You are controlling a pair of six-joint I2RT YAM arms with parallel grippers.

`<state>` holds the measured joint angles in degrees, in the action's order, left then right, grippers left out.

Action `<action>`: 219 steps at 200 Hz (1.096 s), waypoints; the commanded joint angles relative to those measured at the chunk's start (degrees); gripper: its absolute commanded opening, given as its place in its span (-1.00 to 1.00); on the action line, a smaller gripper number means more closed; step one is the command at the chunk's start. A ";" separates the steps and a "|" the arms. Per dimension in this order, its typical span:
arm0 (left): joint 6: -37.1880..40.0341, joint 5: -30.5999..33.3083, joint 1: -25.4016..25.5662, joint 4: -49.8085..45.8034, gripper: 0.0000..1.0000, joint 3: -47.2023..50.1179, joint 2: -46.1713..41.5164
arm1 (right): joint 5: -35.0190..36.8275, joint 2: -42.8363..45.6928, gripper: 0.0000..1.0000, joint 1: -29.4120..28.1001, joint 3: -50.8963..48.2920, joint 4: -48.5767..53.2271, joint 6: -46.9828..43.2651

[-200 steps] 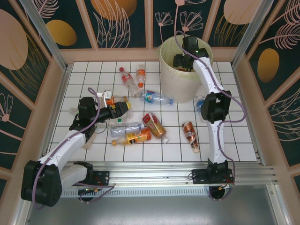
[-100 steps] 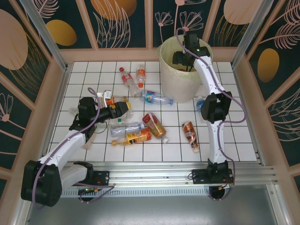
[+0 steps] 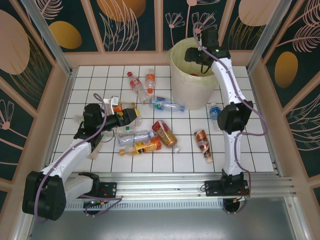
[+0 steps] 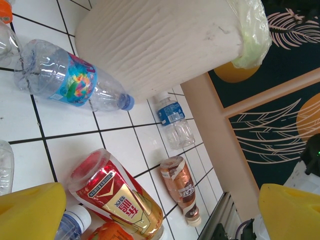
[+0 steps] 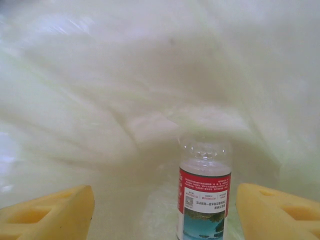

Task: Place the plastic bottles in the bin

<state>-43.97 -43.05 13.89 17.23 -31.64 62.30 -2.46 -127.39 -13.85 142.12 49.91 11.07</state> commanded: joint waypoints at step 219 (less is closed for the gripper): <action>6.15 19.60 0.25 -25.04 0.97 -10.18 -6.47 | -6.75 44.00 0.60 -21.82 -45.66 -19.45 -1.49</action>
<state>-40.88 -29.63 13.89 1.87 -38.63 57.34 -9.13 -87.92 -32.42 102.26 34.70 9.69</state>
